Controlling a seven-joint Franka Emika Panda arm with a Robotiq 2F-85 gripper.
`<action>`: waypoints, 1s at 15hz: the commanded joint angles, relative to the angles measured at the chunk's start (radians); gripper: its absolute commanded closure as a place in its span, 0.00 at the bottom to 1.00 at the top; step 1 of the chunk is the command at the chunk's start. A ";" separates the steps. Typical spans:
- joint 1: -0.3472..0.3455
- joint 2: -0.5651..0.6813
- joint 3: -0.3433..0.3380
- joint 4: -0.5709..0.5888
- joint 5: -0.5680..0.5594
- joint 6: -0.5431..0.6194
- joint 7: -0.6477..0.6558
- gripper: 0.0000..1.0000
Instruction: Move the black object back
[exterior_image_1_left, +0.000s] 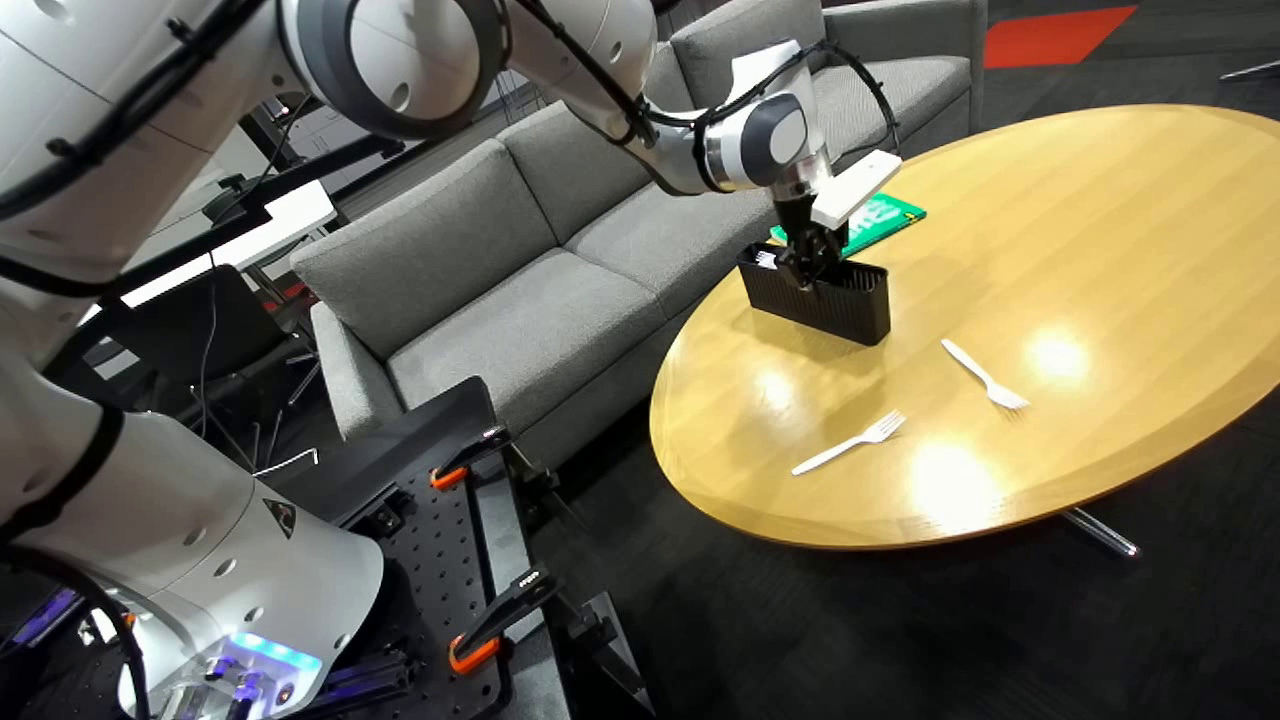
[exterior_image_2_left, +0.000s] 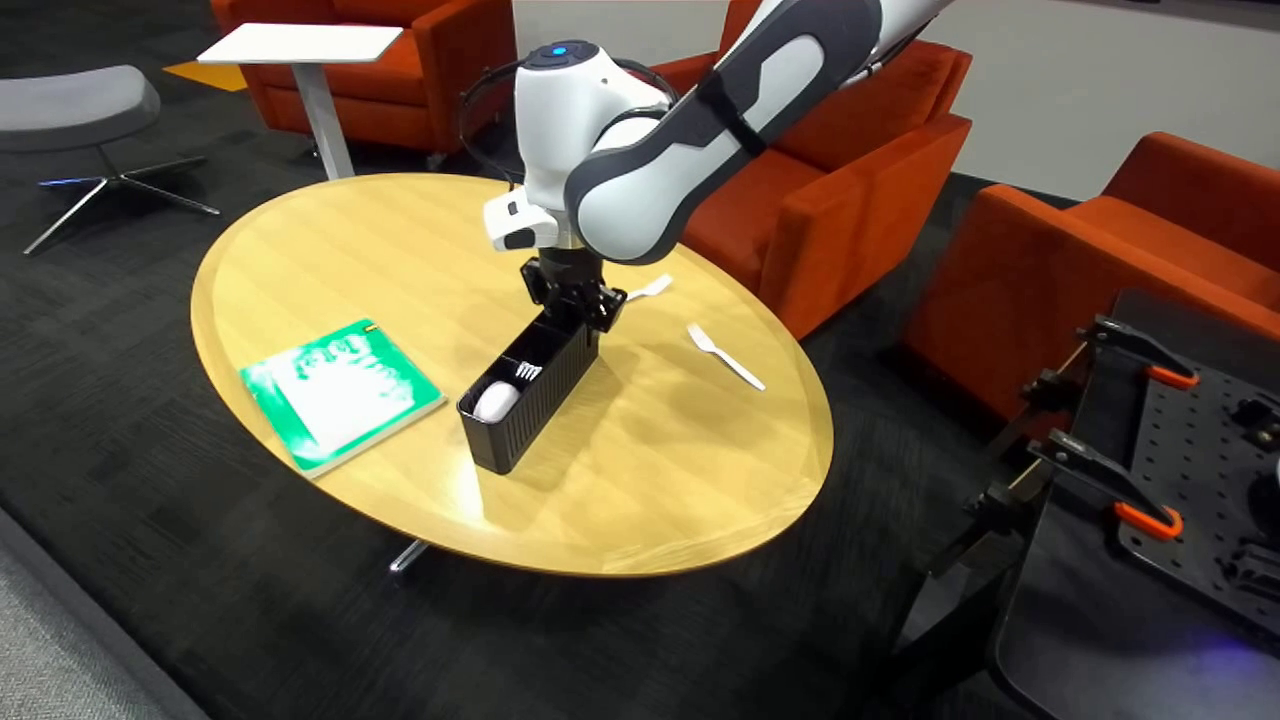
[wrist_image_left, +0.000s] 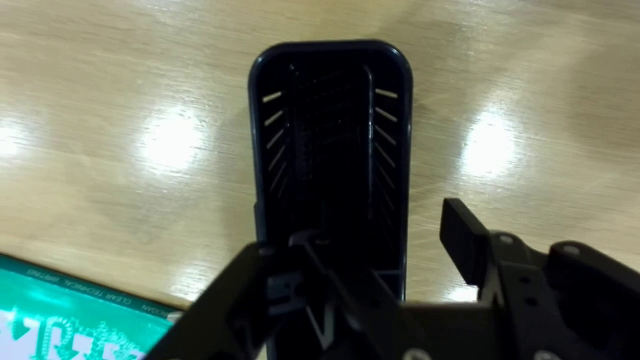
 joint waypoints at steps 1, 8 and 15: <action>-0.013 -0.063 0.002 -0.073 -0.004 0.023 0.002 0.12; -0.016 -0.160 -0.006 -0.206 -0.016 0.066 0.024 0.00; 0.060 -0.390 -0.093 -0.503 -0.072 0.320 0.252 0.00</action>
